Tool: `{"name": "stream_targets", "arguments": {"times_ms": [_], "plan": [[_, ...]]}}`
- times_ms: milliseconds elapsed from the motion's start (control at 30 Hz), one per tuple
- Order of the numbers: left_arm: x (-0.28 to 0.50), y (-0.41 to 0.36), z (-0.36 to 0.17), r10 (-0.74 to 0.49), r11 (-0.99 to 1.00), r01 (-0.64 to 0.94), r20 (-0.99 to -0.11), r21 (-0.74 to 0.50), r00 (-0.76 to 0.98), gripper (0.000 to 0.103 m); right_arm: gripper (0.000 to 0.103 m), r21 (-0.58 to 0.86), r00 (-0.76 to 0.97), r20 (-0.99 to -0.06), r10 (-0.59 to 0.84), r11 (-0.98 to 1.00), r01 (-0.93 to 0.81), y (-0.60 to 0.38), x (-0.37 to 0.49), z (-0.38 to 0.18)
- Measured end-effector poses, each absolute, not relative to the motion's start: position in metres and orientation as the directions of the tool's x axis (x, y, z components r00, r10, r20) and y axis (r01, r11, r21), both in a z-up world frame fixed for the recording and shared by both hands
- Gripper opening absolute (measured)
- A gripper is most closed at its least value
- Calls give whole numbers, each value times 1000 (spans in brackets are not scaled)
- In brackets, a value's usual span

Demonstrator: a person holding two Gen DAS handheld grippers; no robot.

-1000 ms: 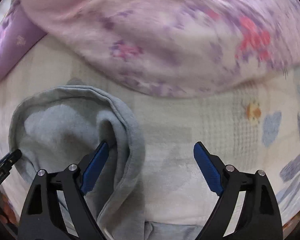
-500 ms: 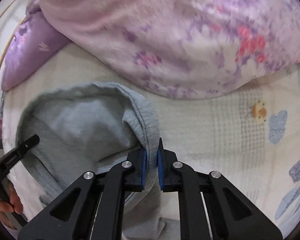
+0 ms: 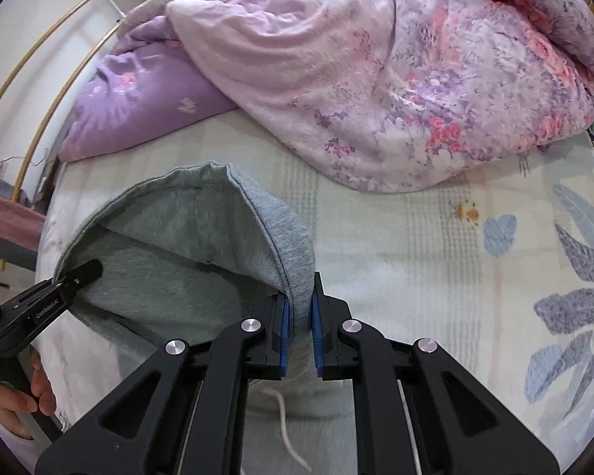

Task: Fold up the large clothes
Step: 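Lift the hood up with both tools, then fold the hood over the hoodie body and open both tools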

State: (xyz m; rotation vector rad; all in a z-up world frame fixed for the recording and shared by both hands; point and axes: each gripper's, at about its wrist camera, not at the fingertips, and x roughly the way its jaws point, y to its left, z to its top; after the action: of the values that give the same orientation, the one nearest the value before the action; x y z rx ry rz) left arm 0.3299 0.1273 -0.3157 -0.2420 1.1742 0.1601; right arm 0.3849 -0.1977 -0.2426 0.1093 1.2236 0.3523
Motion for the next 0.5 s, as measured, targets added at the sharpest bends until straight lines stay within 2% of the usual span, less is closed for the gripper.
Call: {"name": "stream_targets", "arguments": {"times_ms": [300,500], "plan": [[230,108,-299,8,960,-266,-937,-91,350,7,9,290,286,-885,367,916,-278,-204,297,-210],[159,90,-314,-7,962,-261,-962,-81,271,7,9,272,211,-914,347,908,-318,-209,227,-216]]}}
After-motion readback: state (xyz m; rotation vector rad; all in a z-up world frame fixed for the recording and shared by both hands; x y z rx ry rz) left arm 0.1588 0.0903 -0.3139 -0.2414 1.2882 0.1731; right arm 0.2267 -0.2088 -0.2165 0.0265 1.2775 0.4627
